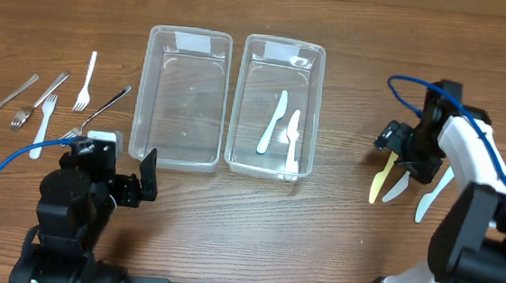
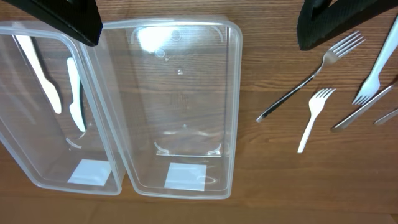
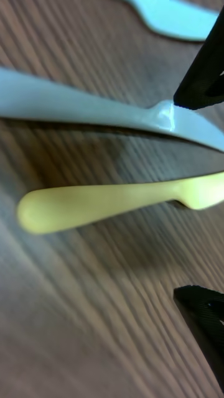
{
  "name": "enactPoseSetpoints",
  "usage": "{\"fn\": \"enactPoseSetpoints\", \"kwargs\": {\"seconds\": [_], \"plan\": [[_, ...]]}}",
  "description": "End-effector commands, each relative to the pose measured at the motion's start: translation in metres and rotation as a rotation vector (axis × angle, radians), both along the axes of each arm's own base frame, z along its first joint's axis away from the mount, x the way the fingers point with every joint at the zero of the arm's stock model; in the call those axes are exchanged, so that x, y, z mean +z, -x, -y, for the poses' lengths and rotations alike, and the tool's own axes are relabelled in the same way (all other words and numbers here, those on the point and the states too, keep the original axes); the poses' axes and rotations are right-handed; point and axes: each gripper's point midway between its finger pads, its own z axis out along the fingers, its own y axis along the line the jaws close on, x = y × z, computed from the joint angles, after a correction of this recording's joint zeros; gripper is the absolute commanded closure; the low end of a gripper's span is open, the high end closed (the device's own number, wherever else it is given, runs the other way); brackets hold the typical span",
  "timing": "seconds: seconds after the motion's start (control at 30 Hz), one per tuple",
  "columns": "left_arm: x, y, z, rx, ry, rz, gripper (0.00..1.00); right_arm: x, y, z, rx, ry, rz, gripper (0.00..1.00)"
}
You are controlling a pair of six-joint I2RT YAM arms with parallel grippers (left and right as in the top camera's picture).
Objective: Pack container
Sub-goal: 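Grasp the yellow plastic spoon with the right gripper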
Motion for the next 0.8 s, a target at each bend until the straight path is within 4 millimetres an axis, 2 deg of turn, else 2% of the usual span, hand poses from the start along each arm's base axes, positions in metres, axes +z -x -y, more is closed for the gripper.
{"fn": "enactPoseSetpoints", "kwargs": {"seconds": [0.0,0.77], "plan": [[0.009,0.0,0.002,-0.003,0.025,0.015,0.0,-0.013,-0.003,-0.002,0.024,-0.012,-0.012,0.07],[0.009,0.0,0.002,-0.002,0.024,0.016,0.0,-0.013,-0.016,-0.009,0.114,-0.028,0.04,0.05]]}}
